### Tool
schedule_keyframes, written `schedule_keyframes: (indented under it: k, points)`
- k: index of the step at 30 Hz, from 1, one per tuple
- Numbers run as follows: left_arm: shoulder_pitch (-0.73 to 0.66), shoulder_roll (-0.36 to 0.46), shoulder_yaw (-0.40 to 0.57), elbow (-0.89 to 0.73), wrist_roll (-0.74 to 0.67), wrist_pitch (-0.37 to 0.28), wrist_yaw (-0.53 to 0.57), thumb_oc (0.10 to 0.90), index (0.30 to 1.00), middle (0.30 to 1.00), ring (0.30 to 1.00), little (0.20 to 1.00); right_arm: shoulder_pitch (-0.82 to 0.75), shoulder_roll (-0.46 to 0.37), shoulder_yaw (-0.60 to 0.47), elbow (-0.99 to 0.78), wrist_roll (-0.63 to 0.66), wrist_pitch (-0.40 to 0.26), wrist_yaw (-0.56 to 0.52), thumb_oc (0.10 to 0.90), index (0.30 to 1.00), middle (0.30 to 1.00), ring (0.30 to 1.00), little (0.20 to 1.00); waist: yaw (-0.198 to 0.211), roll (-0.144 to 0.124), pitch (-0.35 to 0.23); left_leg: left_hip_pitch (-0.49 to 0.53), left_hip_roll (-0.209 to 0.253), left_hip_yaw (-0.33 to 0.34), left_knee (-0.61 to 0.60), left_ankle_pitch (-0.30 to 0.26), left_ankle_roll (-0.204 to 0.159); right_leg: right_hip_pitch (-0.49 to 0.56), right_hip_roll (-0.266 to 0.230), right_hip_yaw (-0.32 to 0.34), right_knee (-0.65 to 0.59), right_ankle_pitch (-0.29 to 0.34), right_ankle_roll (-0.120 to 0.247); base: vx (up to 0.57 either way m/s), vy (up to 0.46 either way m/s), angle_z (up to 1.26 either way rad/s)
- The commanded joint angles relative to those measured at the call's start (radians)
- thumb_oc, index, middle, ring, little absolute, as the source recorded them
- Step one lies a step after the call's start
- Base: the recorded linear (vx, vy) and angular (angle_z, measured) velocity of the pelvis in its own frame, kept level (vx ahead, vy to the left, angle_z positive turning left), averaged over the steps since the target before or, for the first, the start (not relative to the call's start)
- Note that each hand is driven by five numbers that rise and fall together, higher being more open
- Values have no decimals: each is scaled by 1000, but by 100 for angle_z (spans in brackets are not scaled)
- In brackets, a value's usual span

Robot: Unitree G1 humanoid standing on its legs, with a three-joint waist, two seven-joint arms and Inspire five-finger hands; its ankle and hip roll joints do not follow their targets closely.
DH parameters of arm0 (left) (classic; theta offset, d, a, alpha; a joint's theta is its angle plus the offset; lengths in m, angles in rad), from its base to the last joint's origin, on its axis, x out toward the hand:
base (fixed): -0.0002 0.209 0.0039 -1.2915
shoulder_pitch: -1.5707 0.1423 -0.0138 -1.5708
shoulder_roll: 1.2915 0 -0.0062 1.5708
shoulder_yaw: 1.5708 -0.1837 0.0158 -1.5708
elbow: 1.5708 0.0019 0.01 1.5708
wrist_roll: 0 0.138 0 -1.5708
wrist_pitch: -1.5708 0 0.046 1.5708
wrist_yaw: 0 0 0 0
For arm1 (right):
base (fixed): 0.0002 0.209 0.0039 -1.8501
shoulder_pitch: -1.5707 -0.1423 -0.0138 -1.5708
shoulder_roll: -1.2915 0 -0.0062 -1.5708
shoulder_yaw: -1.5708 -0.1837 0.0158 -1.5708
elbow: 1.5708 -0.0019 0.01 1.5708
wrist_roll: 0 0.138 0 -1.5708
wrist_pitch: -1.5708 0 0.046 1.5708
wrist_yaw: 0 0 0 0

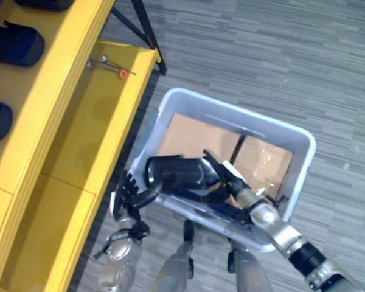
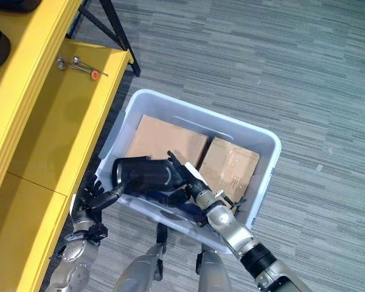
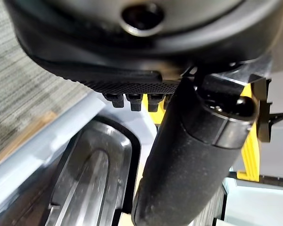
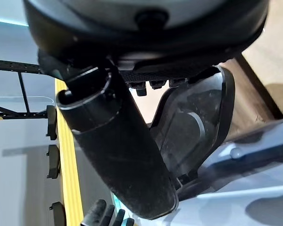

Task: Move parts from the plastic box to the shelf.

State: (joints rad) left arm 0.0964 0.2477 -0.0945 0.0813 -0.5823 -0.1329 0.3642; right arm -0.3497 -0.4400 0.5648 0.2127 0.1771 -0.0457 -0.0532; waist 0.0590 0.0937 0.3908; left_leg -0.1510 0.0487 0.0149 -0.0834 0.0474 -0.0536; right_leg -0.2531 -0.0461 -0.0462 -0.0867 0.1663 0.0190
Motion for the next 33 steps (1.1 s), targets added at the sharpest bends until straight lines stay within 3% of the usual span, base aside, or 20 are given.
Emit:
schedule_keyframes:
  k: [1,6,14,22,33]
  points:
    - [-9,23,59,-70,19,-108,15,900,1000,1000,1000,1000,-55,60,12,-42,86,-72,11,900,1000,1000,1000,1000,-10,-37,-42,-69,-36,45,-4,64,9,19,-19,25,140,-208,43,-16,2,6]
    - [-11,19,59,-71,8,-111,18,900,1000,1000,1000,1000,-61,81,34,-14,170,-62,31,900,1000,1000,1000,1000,4,-39,-27,-76,-37,34,-4,69,8,13,-20,12,151,-212,42,-21,2,9]
    - [-11,18,51,-80,0,-114,23,900,1000,1000,1000,1000,-83,98,46,47,199,-52,27,900,1000,1000,1000,1000,24,-35,-1,-97,-38,19,-4,77,7,-10,-22,-7,171,-217,42,-13,2,7]
    - [-27,15,14,-78,-8,-118,19,900,1000,1000,1000,1000,-159,121,-9,245,215,-46,-54,900,1000,1000,1000,1000,48,-20,50,-136,-41,12,-4,90,10,-59,-30,-21,200,-220,45,-4,1,2]
    - [-43,17,-6,-74,-30,-135,0,900,1000,1000,1000,1000,-282,106,-119,548,213,-30,-142,900,1000,1000,1000,1000,69,-6,78,-163,-49,14,-4,89,15,-87,-38,-22,204,-215,53,10,13,1]
